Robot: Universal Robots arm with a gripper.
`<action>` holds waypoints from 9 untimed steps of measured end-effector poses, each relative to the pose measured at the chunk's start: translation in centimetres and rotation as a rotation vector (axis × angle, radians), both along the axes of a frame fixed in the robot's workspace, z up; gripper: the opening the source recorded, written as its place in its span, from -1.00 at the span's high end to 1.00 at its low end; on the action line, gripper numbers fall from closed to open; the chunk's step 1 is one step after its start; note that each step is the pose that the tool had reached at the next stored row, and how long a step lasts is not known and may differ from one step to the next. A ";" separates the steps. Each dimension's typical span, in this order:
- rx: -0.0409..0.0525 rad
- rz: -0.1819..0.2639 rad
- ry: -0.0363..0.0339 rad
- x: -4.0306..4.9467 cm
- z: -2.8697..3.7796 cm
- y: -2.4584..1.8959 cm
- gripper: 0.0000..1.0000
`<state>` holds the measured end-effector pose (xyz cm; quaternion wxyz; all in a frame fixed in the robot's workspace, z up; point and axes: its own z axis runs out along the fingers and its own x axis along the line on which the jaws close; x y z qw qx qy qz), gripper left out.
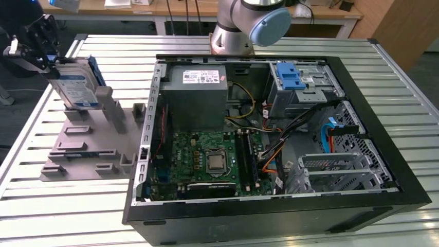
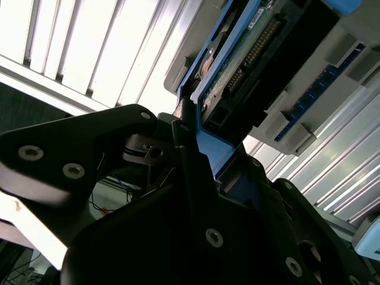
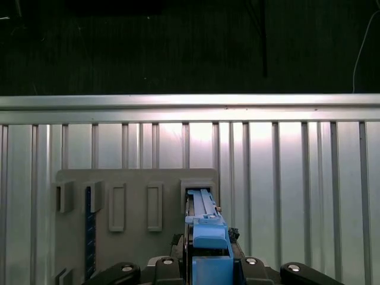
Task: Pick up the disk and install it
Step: 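Pick up the disk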
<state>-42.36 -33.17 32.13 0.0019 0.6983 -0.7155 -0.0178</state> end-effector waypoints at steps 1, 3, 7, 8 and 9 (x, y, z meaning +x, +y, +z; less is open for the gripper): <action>0.0000 0.000 0.0000 0.00 0.04 0.00 0.27; 0.0000 0.000 0.0000 0.00 0.12 0.01 0.27; 0.0000 0.000 0.0000 0.00 0.28 0.01 0.27; 0.0001 0.000 -0.0001 0.00 0.32 0.02 0.27; 0.0000 0.000 0.0000 0.00 0.36 0.02 0.27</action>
